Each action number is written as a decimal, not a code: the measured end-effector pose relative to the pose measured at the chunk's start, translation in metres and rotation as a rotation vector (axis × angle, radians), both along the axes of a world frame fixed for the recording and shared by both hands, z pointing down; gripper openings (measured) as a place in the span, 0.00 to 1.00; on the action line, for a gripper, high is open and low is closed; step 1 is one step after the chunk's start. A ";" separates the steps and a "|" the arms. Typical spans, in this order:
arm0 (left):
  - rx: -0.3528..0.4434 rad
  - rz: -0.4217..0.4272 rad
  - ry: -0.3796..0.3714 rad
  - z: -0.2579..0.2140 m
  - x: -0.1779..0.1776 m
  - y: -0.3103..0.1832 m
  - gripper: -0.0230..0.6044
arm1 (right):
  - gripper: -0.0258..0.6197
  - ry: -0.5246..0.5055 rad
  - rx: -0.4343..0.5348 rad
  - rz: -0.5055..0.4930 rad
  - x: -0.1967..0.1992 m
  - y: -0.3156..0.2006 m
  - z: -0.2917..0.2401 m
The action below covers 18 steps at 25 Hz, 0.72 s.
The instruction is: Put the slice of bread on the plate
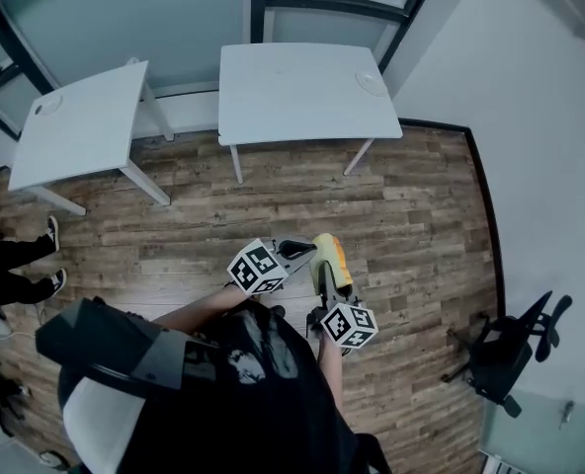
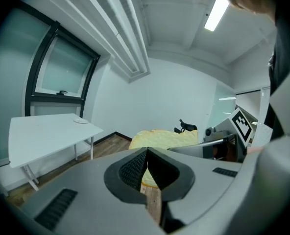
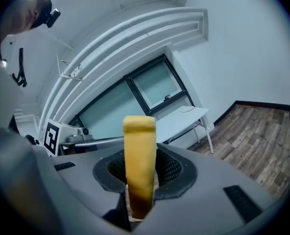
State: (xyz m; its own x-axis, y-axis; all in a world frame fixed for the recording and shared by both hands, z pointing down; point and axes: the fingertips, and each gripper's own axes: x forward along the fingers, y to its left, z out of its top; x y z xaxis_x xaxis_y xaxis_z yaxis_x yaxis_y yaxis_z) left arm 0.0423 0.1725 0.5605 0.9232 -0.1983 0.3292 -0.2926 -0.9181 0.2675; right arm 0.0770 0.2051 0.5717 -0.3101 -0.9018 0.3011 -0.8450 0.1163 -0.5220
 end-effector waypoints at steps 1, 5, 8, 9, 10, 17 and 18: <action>0.015 0.003 -0.001 0.000 0.005 -0.013 0.04 | 0.18 0.000 -0.003 0.003 0.004 -0.011 0.002; 0.044 0.041 0.008 -0.004 0.031 -0.068 0.04 | 0.18 0.018 -0.015 0.041 0.030 -0.063 0.002; 0.039 0.079 0.034 -0.009 0.053 -0.111 0.04 | 0.18 0.063 -0.006 0.056 0.050 -0.105 -0.009; 0.041 0.091 0.038 -0.011 0.060 -0.125 0.04 | 0.18 0.076 -0.004 0.065 0.057 -0.119 -0.012; 0.046 0.102 0.039 -0.013 0.067 -0.138 0.04 | 0.18 0.085 0.000 0.078 0.065 -0.133 -0.015; 0.139 0.144 -0.025 -0.010 0.081 -0.203 0.04 | 0.18 0.102 -0.019 0.137 0.103 -0.203 -0.014; 0.119 0.124 -0.020 -0.007 0.081 -0.213 0.04 | 0.18 0.106 -0.029 0.124 0.106 -0.211 -0.011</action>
